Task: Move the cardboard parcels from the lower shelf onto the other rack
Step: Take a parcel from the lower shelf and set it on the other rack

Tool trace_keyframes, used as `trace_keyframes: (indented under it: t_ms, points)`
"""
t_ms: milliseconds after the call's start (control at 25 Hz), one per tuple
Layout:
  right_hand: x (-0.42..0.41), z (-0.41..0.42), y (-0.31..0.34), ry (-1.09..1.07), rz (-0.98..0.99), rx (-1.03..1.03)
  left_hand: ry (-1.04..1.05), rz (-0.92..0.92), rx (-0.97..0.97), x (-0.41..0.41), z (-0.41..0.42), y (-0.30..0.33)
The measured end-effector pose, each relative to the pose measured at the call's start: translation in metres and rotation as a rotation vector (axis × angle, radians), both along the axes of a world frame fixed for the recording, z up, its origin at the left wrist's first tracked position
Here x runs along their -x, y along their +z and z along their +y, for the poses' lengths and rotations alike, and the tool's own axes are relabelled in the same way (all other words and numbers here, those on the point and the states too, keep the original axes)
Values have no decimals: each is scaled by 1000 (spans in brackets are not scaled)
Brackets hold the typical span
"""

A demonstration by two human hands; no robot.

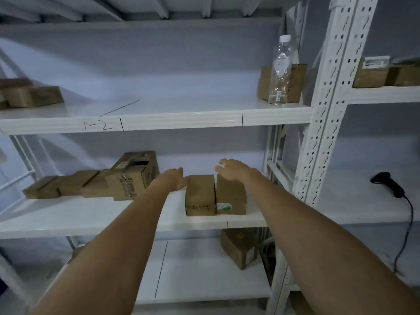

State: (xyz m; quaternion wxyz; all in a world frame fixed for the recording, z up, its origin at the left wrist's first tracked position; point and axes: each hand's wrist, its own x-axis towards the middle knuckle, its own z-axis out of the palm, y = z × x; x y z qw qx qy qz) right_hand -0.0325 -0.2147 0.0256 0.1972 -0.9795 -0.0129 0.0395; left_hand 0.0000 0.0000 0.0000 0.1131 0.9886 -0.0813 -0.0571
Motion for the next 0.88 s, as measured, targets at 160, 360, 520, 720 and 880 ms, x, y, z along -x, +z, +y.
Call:
trace_keyframes:
  t_ms: [160, 360, 520, 720, 880]
  points:
    - [-69, 22, -30, -65, 116, -65, -3, 9, 120, -70, 11, -33]
    - [-123, 41, -89, -177, 227, -277, 8, 160, 248, -120, -2, -100]
    - [-152, 38, -126, -258, 234, -287, 126, 262, 340, -152, -3, -137]
    - [-184, 30, -136, -240, 286, -251, 237, 326, 469, -172, -3, -152]
    - [-202, 35, -136, -191, 354, -178, 319, 395, 567, -180, -8, -163]
